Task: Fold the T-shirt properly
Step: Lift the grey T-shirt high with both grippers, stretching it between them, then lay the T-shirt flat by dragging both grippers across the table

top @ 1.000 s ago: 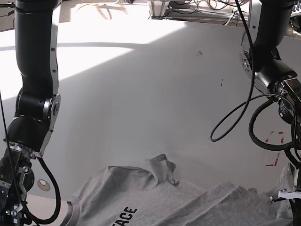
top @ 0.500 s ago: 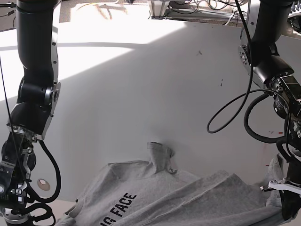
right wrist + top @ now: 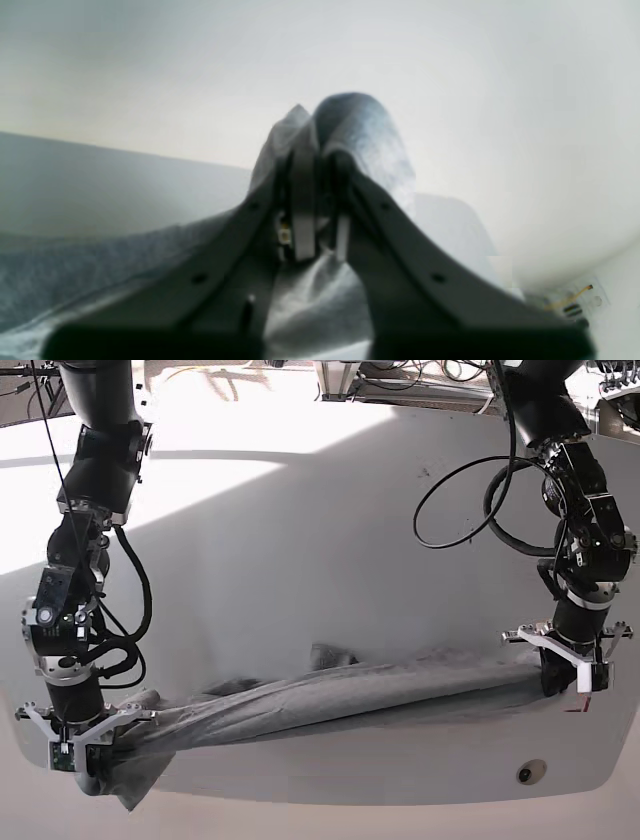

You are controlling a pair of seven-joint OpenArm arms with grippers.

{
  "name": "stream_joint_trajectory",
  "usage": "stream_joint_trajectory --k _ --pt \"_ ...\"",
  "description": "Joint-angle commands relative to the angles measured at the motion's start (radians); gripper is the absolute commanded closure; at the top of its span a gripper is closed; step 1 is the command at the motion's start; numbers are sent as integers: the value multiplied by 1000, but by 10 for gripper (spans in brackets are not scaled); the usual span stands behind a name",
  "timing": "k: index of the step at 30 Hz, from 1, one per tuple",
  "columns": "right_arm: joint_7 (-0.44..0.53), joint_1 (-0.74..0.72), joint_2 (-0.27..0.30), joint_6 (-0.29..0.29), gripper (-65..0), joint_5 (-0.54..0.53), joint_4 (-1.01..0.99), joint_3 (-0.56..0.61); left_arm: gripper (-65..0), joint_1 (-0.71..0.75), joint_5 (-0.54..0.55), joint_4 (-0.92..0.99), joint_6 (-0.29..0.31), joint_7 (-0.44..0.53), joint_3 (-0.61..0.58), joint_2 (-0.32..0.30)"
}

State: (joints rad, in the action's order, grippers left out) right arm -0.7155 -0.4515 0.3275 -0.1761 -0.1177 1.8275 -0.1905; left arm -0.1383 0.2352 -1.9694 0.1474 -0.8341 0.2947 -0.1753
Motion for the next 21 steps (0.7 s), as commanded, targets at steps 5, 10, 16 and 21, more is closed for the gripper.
stream_joint_trajectory --k 5,10,16,21 --pt "26 224 -55 17 -2 17 136 -102 0 147 23 -25 -9 29 4 -30" --pt "26 372 -67 17 -2 19 185 -132 0 257 66 -34 -9 26 4 -71" --pt "26 529 -94 17 -2 11 197 -188 0 377 69 -34 -9 26 4 -74" --pt "26 641 -124 17 -2 11 197 -221 0 466 69 -34 -9 26 4 -82"
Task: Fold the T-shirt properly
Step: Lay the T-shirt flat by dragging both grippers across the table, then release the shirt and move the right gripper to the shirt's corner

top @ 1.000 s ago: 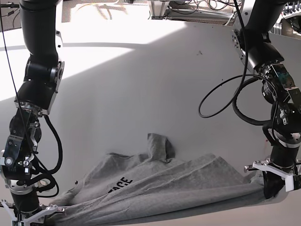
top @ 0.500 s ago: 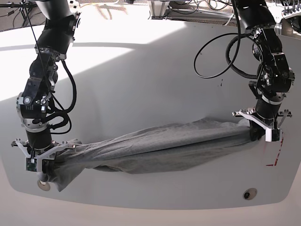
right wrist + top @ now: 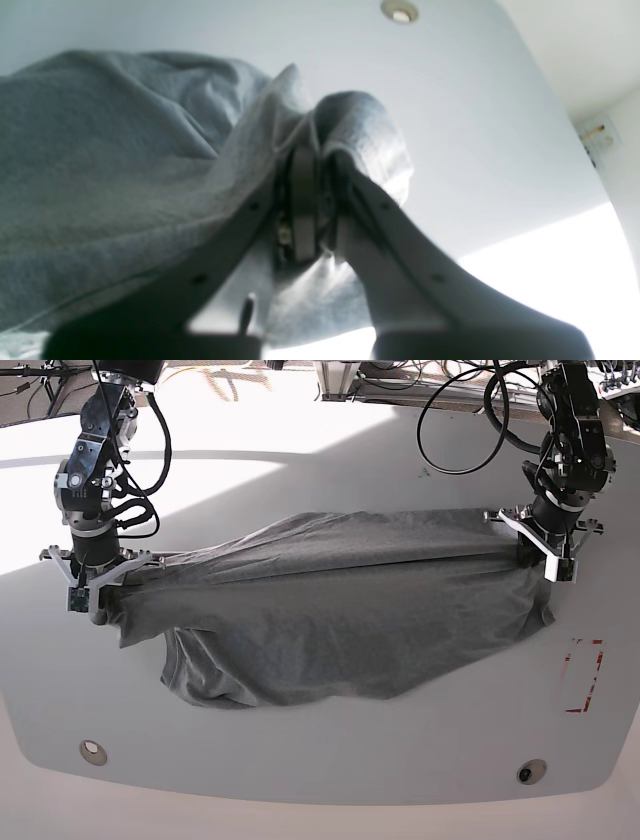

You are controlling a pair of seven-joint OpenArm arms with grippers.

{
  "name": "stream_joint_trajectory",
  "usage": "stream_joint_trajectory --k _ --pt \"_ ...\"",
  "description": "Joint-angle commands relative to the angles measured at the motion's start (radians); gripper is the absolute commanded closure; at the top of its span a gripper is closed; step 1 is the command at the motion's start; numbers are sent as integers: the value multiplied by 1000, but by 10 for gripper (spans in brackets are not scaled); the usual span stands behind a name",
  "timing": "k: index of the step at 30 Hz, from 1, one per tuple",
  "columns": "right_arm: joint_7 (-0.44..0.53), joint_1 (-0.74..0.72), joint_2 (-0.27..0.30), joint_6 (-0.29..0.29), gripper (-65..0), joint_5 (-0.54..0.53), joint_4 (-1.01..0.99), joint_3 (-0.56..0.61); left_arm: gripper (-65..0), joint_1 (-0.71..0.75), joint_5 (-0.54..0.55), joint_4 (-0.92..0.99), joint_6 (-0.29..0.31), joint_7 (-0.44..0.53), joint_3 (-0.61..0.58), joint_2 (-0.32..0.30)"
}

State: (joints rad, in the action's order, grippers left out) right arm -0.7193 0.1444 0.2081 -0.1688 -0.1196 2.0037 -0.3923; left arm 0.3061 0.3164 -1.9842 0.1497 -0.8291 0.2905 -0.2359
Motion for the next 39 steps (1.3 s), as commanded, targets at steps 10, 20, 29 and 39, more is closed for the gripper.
stream_joint_trajectory --k 10,20,29,39 --pt "30 218 -57 10 -2 13 22 -24 0 187 -12 -19 -11 26 9 -49" --pt "17 304 -111 10 -55 21 22 -23 0 245 -12 -19 -11 24 11 -84" --pt "22 317 -158 10 -485 14 22 -17 -207 244 -13 -17 -11 23 11 -81" --pt "43 205 -152 8 -555 11 19 -15 -506 207 -9 -17 -11 23 9 -64"
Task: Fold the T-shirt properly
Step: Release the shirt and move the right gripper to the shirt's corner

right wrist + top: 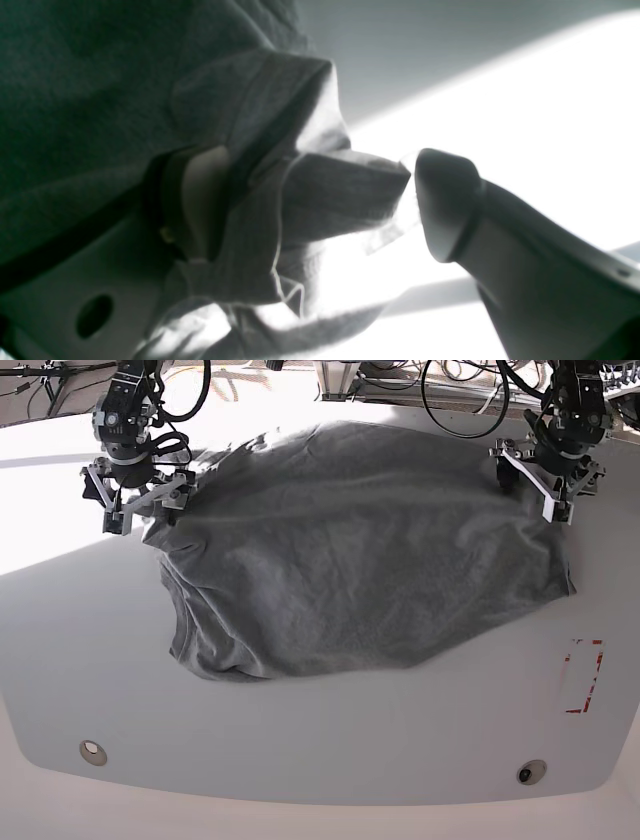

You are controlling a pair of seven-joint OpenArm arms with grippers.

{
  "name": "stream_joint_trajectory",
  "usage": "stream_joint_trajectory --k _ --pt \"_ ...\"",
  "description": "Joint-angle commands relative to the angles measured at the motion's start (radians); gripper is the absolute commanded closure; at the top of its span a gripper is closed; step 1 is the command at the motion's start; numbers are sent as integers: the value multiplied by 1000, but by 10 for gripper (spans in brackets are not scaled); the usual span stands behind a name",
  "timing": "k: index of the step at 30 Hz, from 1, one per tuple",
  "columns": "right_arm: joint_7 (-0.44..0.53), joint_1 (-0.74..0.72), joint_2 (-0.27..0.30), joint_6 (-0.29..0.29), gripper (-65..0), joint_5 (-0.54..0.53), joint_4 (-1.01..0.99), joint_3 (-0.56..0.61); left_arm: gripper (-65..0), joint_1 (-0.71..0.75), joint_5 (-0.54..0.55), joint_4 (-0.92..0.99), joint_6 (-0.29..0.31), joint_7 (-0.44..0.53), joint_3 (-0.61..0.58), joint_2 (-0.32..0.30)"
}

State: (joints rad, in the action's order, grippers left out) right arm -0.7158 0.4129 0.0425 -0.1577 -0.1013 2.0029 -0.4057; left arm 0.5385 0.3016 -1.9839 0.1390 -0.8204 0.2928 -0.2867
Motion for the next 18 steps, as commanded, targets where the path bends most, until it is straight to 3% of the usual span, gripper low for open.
stream_joint_trajectory --k 1,8,13,18 --pt "38 -82 13 -3 -555 -7 19 -2 -506 -31 6 -19 0 14 9 -13" --pt "-29 -243 55 -4 -556 -8 3 1 -506 -67 18 -28 0 19 72 -10" --pt "-37 -375 64 -10 -556 -8 -98 1 -506 -126 87 -24 0 20 144 -10" --pt "-35 -527 72 -81 -556 2 -293 -2 -506 -192 166 -19 -2 19 240 -10"
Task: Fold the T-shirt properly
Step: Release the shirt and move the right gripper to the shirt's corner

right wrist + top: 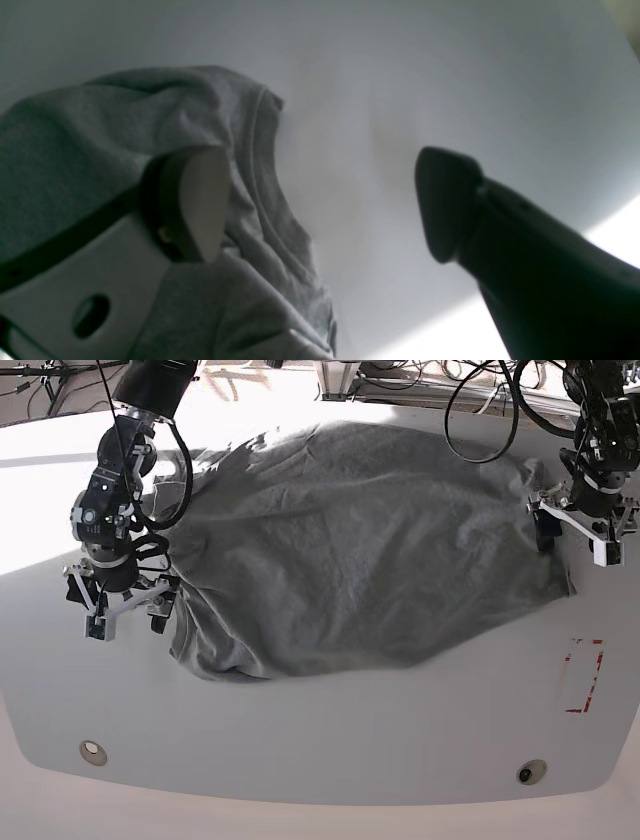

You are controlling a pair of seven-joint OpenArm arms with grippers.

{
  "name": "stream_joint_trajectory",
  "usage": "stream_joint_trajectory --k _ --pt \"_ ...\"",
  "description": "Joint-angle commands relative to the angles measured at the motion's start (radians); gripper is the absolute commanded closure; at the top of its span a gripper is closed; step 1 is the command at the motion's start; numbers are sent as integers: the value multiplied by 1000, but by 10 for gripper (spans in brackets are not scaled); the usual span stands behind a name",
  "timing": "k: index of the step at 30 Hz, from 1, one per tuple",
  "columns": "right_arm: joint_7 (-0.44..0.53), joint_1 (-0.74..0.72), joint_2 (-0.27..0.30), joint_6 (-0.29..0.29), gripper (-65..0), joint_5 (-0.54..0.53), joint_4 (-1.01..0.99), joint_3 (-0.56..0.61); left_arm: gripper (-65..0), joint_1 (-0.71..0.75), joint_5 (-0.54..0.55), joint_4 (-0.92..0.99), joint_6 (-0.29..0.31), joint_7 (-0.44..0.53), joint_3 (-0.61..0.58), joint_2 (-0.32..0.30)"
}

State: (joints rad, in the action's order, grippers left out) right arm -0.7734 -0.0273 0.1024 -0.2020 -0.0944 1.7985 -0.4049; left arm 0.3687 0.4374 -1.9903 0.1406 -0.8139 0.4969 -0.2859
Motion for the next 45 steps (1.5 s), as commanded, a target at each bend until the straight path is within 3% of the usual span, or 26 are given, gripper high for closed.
stream_joint_trajectory --k 1,6,14,23,30,45 --pt "24 -112 20 -43 -556 -5 -124 -2 -506 -37 39 -13 -3 11 53 -11" --pt "41 -234 52 -69 -556 -12 -331 -2 -506 -96 62 -10 -3 8 131 -11" --pt "194 -366 92 -101 -556 -14 -648 -1 -506 -145 62 -10 -3 8 182 -11" --pt "319 -457 98 -126 -555 -14 -917 -1 -506 -145 61 0 -3 8 210 -11" --pt "329 -472 86 -127 -555 -14 -955 -1 -506 -145 61 16 -3 8 211 -11" --pt "329 -491 -13 -127 -555 -6 -965 1 -506 -147 59 18 -3 8 210 -11"
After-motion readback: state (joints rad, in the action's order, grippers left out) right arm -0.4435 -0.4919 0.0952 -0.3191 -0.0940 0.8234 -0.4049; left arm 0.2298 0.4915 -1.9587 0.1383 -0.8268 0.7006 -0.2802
